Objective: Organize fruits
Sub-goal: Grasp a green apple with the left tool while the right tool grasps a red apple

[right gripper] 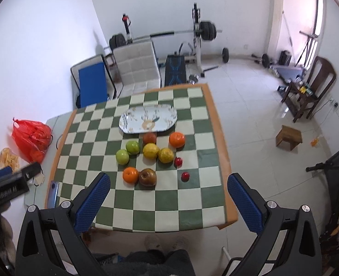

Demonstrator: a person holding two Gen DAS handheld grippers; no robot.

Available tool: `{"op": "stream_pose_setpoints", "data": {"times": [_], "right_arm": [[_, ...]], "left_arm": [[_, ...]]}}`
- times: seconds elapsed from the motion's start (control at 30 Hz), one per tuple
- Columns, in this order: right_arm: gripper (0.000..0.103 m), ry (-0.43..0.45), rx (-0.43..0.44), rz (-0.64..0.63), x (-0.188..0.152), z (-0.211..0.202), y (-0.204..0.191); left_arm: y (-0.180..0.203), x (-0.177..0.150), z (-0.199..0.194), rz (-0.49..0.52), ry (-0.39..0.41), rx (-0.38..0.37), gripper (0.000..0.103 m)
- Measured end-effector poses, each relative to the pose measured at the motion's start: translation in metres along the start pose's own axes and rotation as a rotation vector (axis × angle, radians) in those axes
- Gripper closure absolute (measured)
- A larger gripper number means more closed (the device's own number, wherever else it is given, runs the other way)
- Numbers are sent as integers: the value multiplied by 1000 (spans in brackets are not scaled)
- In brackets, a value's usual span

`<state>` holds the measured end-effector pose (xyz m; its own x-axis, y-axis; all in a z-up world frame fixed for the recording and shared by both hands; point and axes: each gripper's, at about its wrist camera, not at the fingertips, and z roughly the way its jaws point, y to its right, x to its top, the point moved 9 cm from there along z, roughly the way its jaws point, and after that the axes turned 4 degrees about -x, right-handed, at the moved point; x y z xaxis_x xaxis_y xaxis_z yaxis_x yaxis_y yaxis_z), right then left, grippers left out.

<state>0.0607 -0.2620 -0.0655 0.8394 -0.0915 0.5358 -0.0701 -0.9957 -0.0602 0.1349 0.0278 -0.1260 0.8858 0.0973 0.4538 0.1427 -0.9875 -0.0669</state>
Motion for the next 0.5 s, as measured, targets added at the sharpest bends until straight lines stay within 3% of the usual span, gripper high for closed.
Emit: {"op": "stream_pose_setpoints", "data": {"times": [0.23, 0.5], "right_arm": [[0, -182, 63, 39, -18, 128, -33], [3, -393, 109, 183, -51, 274, -30]], "left_arm": [[-16, 1, 110, -19, -194, 50, 0], [-4, 6, 232, -12, -438, -63, 3]]}}
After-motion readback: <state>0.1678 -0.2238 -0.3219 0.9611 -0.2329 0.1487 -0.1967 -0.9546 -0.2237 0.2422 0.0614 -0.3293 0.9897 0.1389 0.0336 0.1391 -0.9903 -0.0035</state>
